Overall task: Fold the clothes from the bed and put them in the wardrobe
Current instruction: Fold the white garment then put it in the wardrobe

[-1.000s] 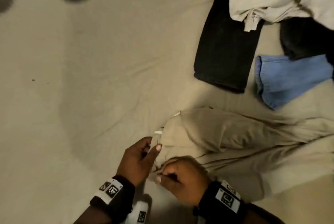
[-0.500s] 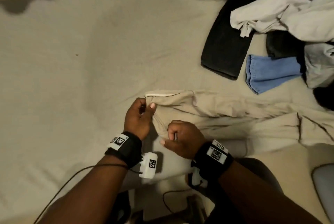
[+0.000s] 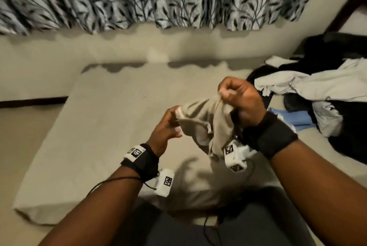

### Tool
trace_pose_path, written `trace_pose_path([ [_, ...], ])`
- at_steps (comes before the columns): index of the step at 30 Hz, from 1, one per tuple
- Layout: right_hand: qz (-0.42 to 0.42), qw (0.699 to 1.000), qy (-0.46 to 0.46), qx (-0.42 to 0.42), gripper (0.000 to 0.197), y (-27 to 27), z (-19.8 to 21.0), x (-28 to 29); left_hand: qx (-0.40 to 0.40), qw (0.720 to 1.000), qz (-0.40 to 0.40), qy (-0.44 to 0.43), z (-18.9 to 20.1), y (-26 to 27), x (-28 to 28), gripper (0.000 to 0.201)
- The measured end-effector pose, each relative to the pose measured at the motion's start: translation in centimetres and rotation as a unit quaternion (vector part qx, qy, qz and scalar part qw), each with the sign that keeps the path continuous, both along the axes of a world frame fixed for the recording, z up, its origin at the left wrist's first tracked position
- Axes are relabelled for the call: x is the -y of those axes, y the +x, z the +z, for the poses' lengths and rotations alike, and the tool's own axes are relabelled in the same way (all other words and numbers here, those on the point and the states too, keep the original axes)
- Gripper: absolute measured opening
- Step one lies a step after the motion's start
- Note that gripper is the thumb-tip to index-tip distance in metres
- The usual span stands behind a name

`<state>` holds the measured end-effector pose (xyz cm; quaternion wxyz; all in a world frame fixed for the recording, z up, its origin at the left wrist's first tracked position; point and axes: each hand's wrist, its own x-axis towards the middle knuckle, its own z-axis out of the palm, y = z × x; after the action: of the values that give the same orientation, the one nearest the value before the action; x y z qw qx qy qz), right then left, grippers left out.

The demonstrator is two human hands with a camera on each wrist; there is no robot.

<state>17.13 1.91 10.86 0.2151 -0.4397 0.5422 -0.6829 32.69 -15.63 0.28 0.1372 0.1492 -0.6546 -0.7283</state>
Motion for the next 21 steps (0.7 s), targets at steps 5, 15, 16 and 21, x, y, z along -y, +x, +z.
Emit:
trace_pose_path([
  [5,-0.005,0.994,-0.029,0.104,0.015,0.2,6.3,0.4,-0.095,0.987,-0.012,-0.128,5.5,1.1,-5.0,0.074],
  [15,-0.098,0.968,0.199,-0.119,0.054,5.8,2.5,-1.9,-0.103,0.978,0.108,-0.148,11.8,1.8,-5.6,0.038],
  [16,-0.108,0.960,0.209,-0.155,0.055,6.4,2.2,-1.7,-0.109,0.980,0.103,-0.130,12.2,1.8,-5.6,0.038],
  [21,-0.170,0.940,0.195,-0.221,0.016,4.3,3.8,-0.6,-0.138,0.950,0.127,-0.250,15.6,2.6,-2.7,0.028],
])
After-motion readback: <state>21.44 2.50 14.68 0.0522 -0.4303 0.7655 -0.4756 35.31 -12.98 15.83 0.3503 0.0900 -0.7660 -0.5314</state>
